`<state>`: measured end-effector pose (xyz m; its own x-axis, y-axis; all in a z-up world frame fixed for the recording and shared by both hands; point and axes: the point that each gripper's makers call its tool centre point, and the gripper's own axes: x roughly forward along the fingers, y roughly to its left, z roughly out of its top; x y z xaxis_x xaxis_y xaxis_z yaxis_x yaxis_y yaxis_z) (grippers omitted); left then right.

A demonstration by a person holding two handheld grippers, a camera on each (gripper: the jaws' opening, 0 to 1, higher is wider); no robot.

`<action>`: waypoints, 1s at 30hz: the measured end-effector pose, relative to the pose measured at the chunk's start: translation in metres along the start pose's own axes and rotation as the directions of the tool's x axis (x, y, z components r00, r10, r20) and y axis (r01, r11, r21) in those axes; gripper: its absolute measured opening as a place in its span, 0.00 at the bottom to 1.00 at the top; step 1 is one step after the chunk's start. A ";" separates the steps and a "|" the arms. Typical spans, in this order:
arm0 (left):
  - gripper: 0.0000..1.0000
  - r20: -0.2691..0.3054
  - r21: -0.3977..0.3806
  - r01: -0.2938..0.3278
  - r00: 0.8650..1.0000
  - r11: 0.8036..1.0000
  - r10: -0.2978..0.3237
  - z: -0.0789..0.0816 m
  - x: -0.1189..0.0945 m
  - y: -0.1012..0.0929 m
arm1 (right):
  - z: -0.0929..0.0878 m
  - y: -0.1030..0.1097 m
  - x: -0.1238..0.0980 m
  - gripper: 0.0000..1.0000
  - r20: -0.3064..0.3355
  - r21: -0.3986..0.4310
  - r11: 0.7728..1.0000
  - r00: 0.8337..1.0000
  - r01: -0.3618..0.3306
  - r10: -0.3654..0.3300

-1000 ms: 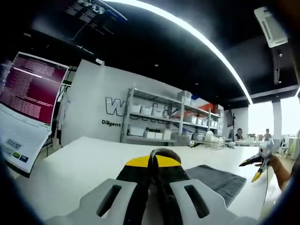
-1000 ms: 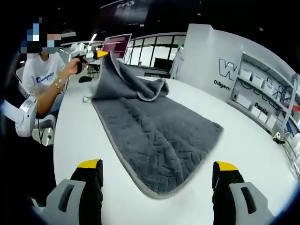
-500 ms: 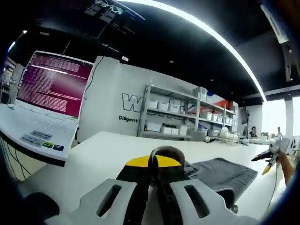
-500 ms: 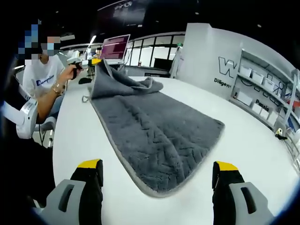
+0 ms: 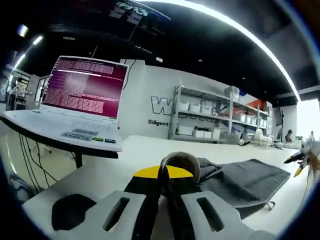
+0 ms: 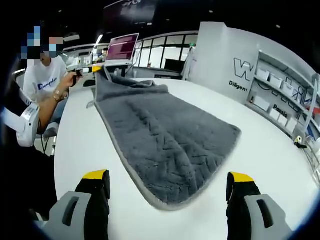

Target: Open the folded towel by lifting each exposed corner and separating the folded layers until the towel lies flat within the target outline without major curled edges

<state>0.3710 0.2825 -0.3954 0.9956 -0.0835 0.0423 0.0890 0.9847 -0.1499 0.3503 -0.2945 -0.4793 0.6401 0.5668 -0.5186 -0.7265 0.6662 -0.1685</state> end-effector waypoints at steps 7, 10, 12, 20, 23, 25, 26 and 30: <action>0.02 -0.046 0.031 -0.057 0.997 0.998 0.058 -0.016 -0.011 0.014 | -0.002 0.001 0.000 0.99 -0.008 0.002 1.000 1.000 -0.001 0.001; 0.02 -0.084 0.079 -0.075 0.993 0.994 0.082 -0.027 -0.016 0.015 | -0.003 0.001 0.000 0.99 -0.013 0.000 1.000 1.000 -0.001 0.001; 0.02 -0.097 0.097 -0.087 0.991 0.992 0.096 -0.033 -0.019 0.015 | -0.003 0.000 -0.001 0.99 -0.012 0.003 1.000 1.000 0.001 -0.001; 0.03 -0.180 0.169 -0.132 0.970 0.977 0.162 -0.055 -0.027 0.026 | -0.005 0.000 -0.001 0.99 -0.014 0.007 1.000 1.000 0.002 -0.002; 0.03 -0.224 0.195 -0.135 0.958 0.971 0.179 -0.066 -0.028 0.028 | -0.005 0.000 -0.001 0.99 -0.011 0.010 1.000 1.000 0.003 -0.003; 0.03 -0.232 0.209 -0.146 0.953 0.967 0.194 -0.070 -0.029 0.030 | -0.006 0.000 -0.001 0.99 -0.013 0.011 1.000 1.000 0.003 -0.003; 0.03 -0.241 0.215 -0.147 0.950 0.965 0.199 -0.072 -0.030 0.031 | -0.006 0.000 -0.001 0.99 -0.014 0.011 1.000 1.000 0.003 -0.003; 0.04 -0.227 0.218 -0.128 0.958 0.967 0.178 -0.071 -0.030 0.029 | -0.006 0.001 -0.002 0.99 -0.011 0.011 1.000 1.000 0.003 -0.003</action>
<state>0.3457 0.3022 -0.4711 0.9758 0.0606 -0.2101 -0.0479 0.9967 0.0650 0.3471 -0.2979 -0.4837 0.6393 0.5595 -0.5275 -0.7218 0.6731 -0.1609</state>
